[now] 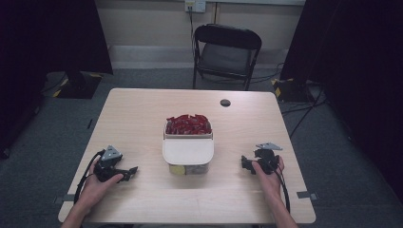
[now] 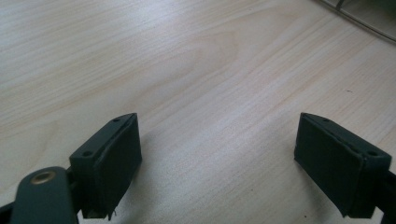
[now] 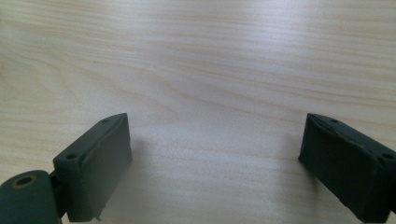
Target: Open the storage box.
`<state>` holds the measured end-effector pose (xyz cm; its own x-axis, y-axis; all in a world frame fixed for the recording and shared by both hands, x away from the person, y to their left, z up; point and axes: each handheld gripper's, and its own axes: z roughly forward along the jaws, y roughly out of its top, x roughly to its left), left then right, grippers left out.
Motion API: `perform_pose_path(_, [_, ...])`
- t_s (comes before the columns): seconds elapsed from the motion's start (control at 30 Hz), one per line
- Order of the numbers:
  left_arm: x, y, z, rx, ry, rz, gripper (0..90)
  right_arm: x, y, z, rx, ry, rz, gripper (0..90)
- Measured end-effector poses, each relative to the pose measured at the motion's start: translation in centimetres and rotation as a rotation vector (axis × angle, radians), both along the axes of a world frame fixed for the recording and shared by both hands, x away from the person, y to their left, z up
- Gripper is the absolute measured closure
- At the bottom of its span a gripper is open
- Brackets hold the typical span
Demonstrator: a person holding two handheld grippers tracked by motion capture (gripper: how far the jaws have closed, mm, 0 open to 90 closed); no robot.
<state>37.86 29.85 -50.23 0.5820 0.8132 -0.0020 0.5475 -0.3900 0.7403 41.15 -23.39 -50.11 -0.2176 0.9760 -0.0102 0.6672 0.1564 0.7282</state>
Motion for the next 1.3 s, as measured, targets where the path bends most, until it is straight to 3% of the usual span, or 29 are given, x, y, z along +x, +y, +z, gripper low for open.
perform_pose_path(0.3, [0.0, 0.0, 0.0, -0.001, 0.000, 0.000, 14.3, -0.1, -0.1, 0.3, -0.003, 0.026, 0.009, 9.4])
perform_pose_path(0.4, [0.0, 0.0, 0.0, -0.001, 0.000, 0.000, 14.2, -0.2, -0.1, 0.4, 0.003, 0.027, 0.010, 14.3])
perform_pose_path(0.7, [0.0, 0.0, 0.0, -0.001, 0.000, 0.000, 14.2, -0.3, -0.3, 0.9, 0.074, 0.045, 0.030, 15.2])
perform_pose_path(0.8, [0.0, 0.0, 0.0, 0.001, 0.000, 0.000, 14.2, -0.5, -0.4, 1.4, 0.101, 0.030, 0.045, 16.4])
perform_pose_path(0.9, [0.0, 0.0, 0.0, 0.003, 0.000, -0.001, 14.2, -0.7, -0.3, 2.1, 0.072, 0.006, 0.053, 18.7])
perform_pose_path(1.13, [0.0, 0.0, 0.0, -0.001, 0.001, 0.000, 14.3, -1.3, 0.7, 4.0, 0.126, -0.046, 0.116, 21.6])
perform_pose_path(1.3, [0.0, 0.0, 0.0, -0.001, 0.000, 0.000, 14.2, -1.9, 1.5, 4.4, 0.141, -0.050, 0.162, 23.4])
